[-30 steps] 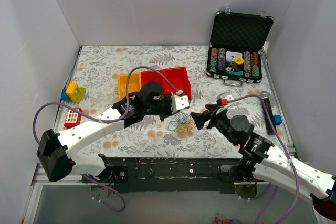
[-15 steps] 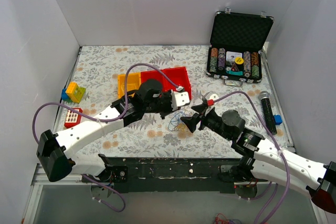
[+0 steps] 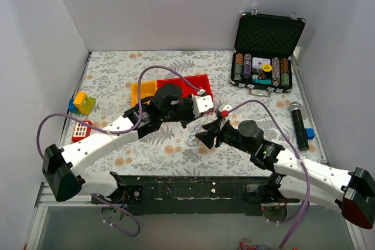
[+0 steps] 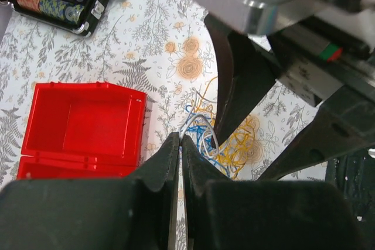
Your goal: Untangle the cables
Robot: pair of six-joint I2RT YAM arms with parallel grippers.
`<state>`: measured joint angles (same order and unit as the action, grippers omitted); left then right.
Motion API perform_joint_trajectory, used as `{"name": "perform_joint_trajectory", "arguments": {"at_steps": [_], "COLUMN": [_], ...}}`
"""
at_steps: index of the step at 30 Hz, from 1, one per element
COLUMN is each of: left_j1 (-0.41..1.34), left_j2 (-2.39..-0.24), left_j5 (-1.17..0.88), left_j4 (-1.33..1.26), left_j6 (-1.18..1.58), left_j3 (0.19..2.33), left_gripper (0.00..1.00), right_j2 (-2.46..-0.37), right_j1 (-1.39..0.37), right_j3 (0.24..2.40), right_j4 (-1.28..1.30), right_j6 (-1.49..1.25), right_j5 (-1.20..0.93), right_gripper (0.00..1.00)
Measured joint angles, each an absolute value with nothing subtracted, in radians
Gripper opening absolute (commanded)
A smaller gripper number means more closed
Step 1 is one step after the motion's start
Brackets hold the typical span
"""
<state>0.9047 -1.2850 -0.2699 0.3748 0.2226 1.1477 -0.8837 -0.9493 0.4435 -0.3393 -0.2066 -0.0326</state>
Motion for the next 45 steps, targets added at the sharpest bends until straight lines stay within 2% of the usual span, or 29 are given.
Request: {"name": "perform_joint_trajectory", "arguments": {"at_steps": [15,24,30,45], "left_j1": [0.916,0.914,0.920,0.920], "left_j2": [-1.288,-1.279,-1.279,-1.273], "left_j5": [-0.361,-0.429,-0.377,-0.194], "left_j4": [0.457,0.522,0.476,0.311], "left_j6": [0.287,0.351,0.355,0.308], "left_j3": [1.290,1.353,1.499,1.766], "left_gripper": [0.00,0.00,0.00,0.00], "right_j2": [-0.917,-1.064,-1.126,-1.132], "right_j1": [-0.949,-0.949,-0.949,-0.949], "right_j3": [0.483,0.474,0.376,0.242], "right_j4": [-0.413,-0.474,-0.506,-0.554], "right_j6": [-0.173,-0.170,-0.215,-0.307], "right_j5": [0.098,0.121,0.099,0.056], "right_gripper": [0.57,0.52,0.53,0.56]}}
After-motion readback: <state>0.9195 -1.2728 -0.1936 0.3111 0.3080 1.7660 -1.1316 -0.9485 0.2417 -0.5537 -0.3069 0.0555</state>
